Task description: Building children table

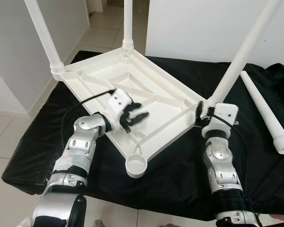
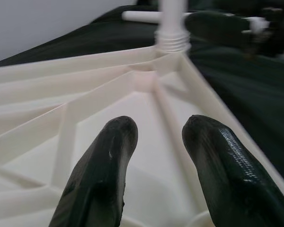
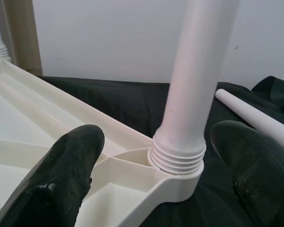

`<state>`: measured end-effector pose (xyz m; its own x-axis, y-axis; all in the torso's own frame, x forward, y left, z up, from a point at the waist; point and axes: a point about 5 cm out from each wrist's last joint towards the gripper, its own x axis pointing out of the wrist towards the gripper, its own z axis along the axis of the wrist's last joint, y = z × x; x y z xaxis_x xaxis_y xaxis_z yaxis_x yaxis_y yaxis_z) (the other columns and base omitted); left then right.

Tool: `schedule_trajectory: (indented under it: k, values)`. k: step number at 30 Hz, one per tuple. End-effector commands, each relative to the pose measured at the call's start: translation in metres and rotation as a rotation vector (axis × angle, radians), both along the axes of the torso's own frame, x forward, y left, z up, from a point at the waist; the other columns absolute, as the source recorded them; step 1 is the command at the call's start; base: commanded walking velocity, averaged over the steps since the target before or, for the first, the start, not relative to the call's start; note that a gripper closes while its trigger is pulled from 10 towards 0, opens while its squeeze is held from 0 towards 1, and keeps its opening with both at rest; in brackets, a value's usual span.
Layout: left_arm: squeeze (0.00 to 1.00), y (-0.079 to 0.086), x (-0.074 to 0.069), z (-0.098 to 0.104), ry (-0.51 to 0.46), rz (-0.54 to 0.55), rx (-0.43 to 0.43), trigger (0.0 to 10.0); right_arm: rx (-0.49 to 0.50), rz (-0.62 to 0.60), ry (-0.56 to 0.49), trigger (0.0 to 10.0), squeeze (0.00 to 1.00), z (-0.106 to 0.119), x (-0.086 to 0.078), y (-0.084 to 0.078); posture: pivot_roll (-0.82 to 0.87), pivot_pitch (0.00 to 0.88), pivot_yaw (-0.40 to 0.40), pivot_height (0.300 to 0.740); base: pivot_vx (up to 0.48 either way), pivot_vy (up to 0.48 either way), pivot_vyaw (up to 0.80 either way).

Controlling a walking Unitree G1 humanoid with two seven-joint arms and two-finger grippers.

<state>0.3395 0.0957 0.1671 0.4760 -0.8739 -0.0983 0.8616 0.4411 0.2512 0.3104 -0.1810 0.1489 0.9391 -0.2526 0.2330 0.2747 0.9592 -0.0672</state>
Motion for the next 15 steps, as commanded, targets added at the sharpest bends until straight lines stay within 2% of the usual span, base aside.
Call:
schedule_trajectory:
  k: [1, 2, 4, 5, 8, 10, 11, 15]
  values:
    - [0.0, 0.004, -0.005, -0.002, 0.015, -0.056, 0.033, 10.0, -0.007, -0.012, 0.006, 10.0, 0.0, -0.003, -0.004, -0.004, -0.09, 0.0, 0.028, 0.74, 0.0, 0.0, 0.0]
    - [0.0, 0.007, -0.007, -0.004, 0.026, -0.089, 0.066, 10.0, -0.007, -0.017, 0.013, 10.0, 0.0, -0.006, -0.007, -0.004, -0.1, 0.0, 0.035, 0.74, 0.0, 0.0, 0.0]
    - [0.0, 0.007, -0.007, -0.004, 0.026, -0.089, 0.066, 10.0, -0.007, -0.017, 0.013, 10.0, 0.0, -0.006, -0.007, -0.004, -0.1, 0.0, 0.035, 0.74, 0.0, 0.0, 0.0]
    - [0.0, 0.01, -0.008, -0.007, 0.038, -0.113, 0.107, 10.0, -0.006, -0.023, 0.021, 10.0, 0.0, -0.008, -0.011, -0.005, -0.1, 0.0, 0.043, 0.74, 0.0, 0.0, 0.0]
    - [0.0, 0.012, -0.009, -0.009, 0.041, -0.128, 0.142, 10.0, -0.005, -0.027, 0.025, 10.0, 0.0, -0.01, -0.013, -0.005, -0.1, 0.0, 0.051, 0.74, 0.0, 0.0, 0.0]
    - [0.0, 0.022, -0.008, -0.013, 0.05, -0.165, 0.243, 10.0, -0.004, -0.036, 0.029, 10.0, 0.0, -0.012, -0.016, -0.007, -0.1, 0.0, 0.06, 0.74, 0.0, 0.0, 0.0]
    - [0.0, 0.027, -0.004, -0.015, 0.051, -0.146, 0.289, 10.0, -0.005, -0.04, 0.029, 10.0, 0.0, -0.013, -0.017, -0.008, -0.1, 0.0, 0.061, 0.74, 0.0, 0.0, 0.0]
    - [0.0, 0.033, 0.002, -0.018, 0.049, -0.12, 0.353, 10.0, -0.006, -0.044, 0.031, 10.0, 0.0, -0.014, -0.018, -0.01, -0.1, 0.0, 0.064, 0.74, 0.0, 0.0, 0.0]
